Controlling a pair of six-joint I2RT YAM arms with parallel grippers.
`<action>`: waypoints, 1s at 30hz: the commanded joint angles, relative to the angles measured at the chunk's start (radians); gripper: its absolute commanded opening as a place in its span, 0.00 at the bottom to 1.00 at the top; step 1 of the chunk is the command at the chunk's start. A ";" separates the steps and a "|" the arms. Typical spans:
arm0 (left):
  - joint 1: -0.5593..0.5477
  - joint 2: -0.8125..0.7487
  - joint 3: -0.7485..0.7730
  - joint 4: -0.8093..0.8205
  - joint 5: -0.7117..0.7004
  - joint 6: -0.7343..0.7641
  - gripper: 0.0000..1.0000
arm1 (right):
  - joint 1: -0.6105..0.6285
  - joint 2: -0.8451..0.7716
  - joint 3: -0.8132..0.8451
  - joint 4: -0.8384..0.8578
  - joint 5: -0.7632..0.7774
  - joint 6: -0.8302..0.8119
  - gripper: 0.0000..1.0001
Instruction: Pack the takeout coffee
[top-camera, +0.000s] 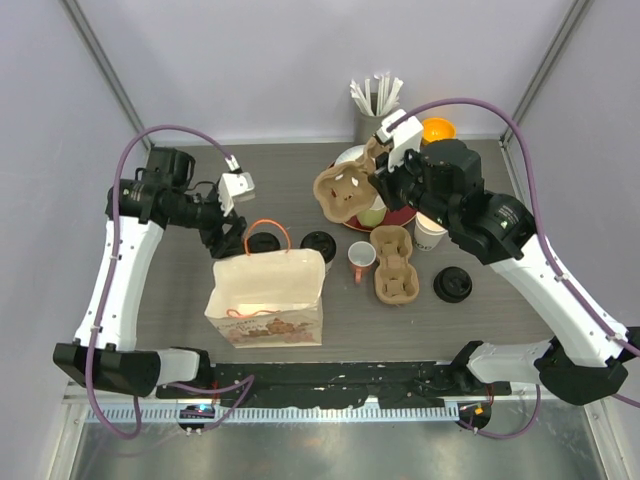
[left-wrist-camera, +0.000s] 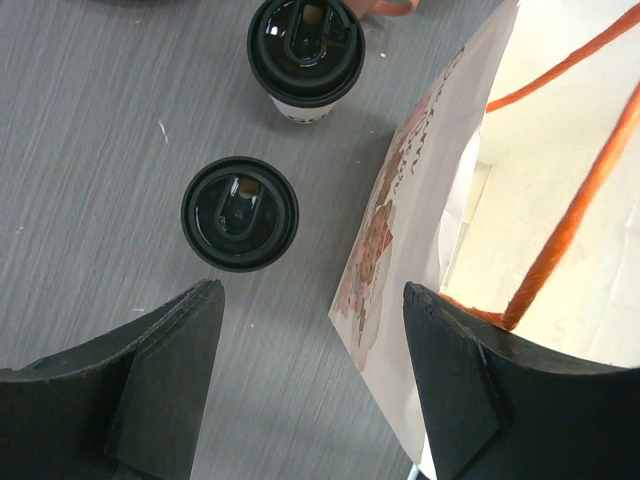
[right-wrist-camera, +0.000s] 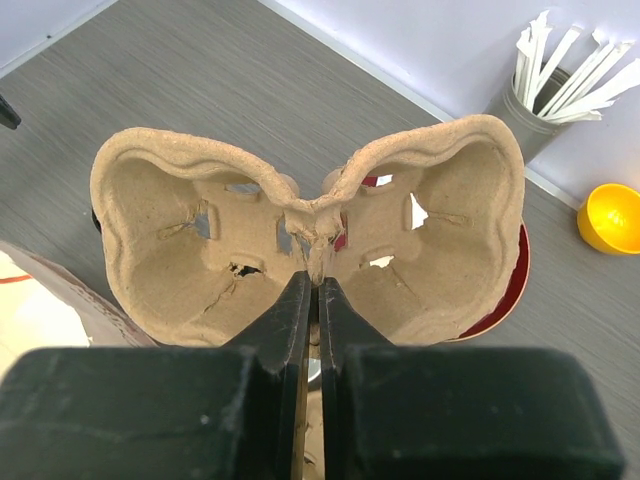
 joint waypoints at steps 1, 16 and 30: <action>-0.005 -0.012 0.025 -0.317 -0.024 0.026 0.75 | 0.005 0.007 0.005 0.038 -0.016 -0.008 0.01; 0.043 -0.125 0.221 -0.317 0.016 -0.169 0.74 | 0.010 -0.020 -0.054 0.035 -0.035 -0.033 0.01; -0.023 -0.136 -0.076 -0.028 -0.165 -0.222 0.82 | 0.016 -0.048 -0.084 0.040 -0.061 -0.019 0.01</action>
